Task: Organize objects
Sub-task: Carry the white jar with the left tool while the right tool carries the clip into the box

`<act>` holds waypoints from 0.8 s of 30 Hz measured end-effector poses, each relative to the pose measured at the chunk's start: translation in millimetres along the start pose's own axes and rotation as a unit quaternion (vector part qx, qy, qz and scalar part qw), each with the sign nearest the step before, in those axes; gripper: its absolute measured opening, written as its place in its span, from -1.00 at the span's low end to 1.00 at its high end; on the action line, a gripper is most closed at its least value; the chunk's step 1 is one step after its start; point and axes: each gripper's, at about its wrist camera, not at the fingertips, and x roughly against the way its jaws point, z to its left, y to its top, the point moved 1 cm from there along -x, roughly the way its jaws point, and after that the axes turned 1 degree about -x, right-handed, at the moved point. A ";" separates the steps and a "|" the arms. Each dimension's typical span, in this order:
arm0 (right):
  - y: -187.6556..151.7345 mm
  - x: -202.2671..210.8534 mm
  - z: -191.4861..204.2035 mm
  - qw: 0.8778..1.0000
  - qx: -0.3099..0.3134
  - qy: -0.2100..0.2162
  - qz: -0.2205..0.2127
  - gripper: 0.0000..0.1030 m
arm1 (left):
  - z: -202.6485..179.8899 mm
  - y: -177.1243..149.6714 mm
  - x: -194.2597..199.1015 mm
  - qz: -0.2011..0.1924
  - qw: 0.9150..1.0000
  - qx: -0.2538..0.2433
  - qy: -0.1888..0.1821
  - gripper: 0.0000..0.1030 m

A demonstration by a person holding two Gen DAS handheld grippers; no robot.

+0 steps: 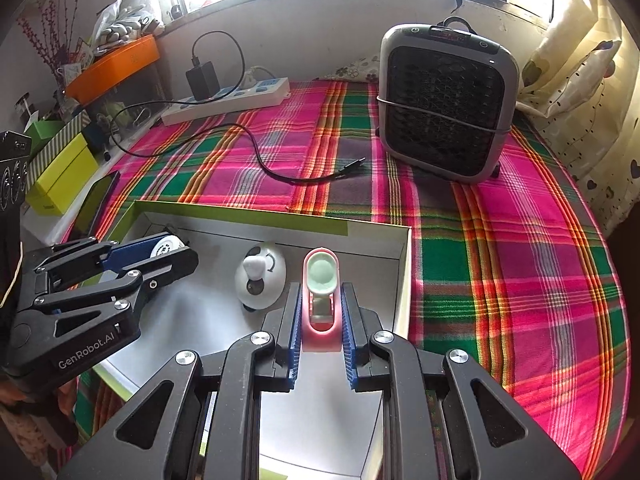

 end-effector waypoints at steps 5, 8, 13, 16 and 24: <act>2.1 -7.2 1.5 1.000 0.008 -0.002 0.006 -0.65 | -1.2 1.6 -7.4 0.005 1.000 -0.006 0.005 -0.51; 3.2 -11.2 0.1 1.000 0.005 0.000 0.010 -0.65 | -1.7 1.8 -9.9 0.008 1.000 -0.009 0.004 -0.51; 4.7 -13.5 -0.3 1.000 0.004 0.001 0.011 -0.65 | -2.8 3.5 -11.6 0.010 1.000 -0.011 0.005 -0.51; 4.9 -15.2 0.2 1.000 0.005 0.000 0.013 -0.65 | -4.4 2.6 -14.4 0.016 1.000 -0.011 0.005 -0.51; 6.0 -16.9 1.2 1.000 0.009 0.001 0.013 -0.65 | -1.8 3.3 -17.0 0.023 1.000 -0.006 0.007 -0.51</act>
